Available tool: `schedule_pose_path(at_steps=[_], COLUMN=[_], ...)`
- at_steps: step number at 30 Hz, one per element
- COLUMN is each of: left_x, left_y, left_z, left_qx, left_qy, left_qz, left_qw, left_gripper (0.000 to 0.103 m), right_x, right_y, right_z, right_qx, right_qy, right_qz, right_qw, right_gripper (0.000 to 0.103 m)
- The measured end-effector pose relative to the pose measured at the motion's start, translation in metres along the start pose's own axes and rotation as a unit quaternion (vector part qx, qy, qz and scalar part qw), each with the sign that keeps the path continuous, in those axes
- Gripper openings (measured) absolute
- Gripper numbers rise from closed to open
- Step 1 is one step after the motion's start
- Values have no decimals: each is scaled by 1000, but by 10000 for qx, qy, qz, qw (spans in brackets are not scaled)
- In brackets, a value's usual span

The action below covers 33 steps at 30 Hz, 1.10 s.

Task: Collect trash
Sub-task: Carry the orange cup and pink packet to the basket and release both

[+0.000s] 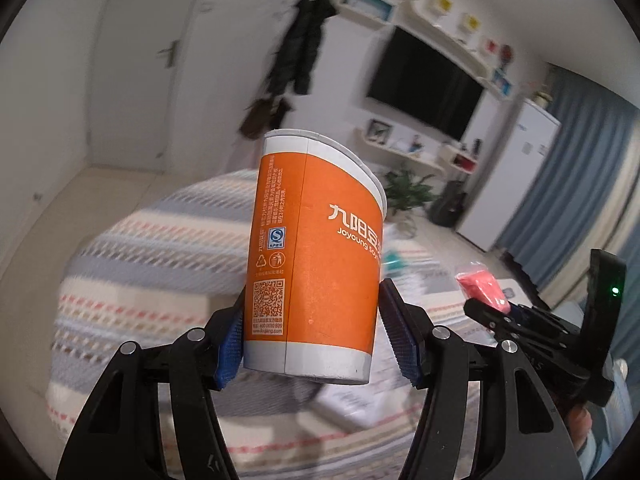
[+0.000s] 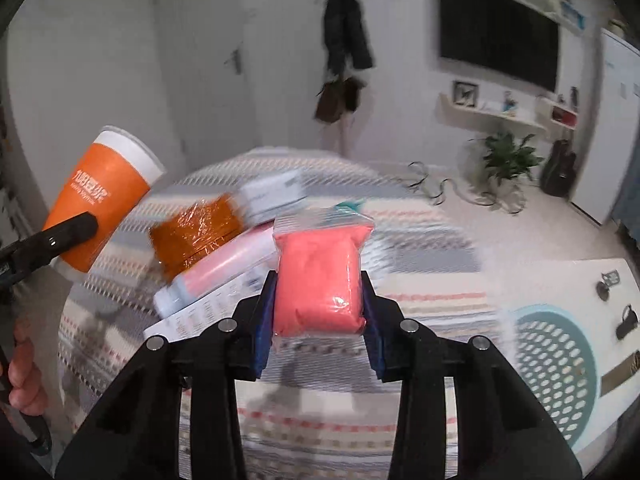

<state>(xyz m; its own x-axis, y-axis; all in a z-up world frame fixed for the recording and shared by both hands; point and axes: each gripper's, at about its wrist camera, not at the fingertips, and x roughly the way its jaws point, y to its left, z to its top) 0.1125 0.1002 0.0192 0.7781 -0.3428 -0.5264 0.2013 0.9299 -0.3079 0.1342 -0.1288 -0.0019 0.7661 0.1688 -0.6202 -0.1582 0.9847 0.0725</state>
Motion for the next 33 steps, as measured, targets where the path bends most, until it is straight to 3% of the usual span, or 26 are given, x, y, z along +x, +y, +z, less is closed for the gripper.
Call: schedule_pose_path(at_steps=[9, 18, 23, 30, 33], left_x=[32, 96, 140, 181, 190], left_y=[-110, -216, -243, -268, -272], left_z=[12, -12, -36, -74, -85], left_qx=[770, 1406, 1483, 1616, 1677], left_qy=[165, 745, 1200, 1778, 1903], left_qz=[-690, -1267, -1435, -1712, -1729], left_qw=[9945, 9791, 9711, 9555, 9517], left_gripper=[59, 59, 59, 60, 65], right_x=[-43, -53, -36, -10, -7], right_y=[-107, -216, -255, -280, -288], right_z=[-15, -62, -93, -123, -131], right_qx=[931, 1978, 2345, 2573, 2666], right_qy=[-407, -211, 185, 634, 735], right_qz=[-835, -1458, -1640, -1762, -1770], right_qw=[9913, 9691, 9580, 9480, 9446], right_gripper=[35, 35, 35, 37, 44])
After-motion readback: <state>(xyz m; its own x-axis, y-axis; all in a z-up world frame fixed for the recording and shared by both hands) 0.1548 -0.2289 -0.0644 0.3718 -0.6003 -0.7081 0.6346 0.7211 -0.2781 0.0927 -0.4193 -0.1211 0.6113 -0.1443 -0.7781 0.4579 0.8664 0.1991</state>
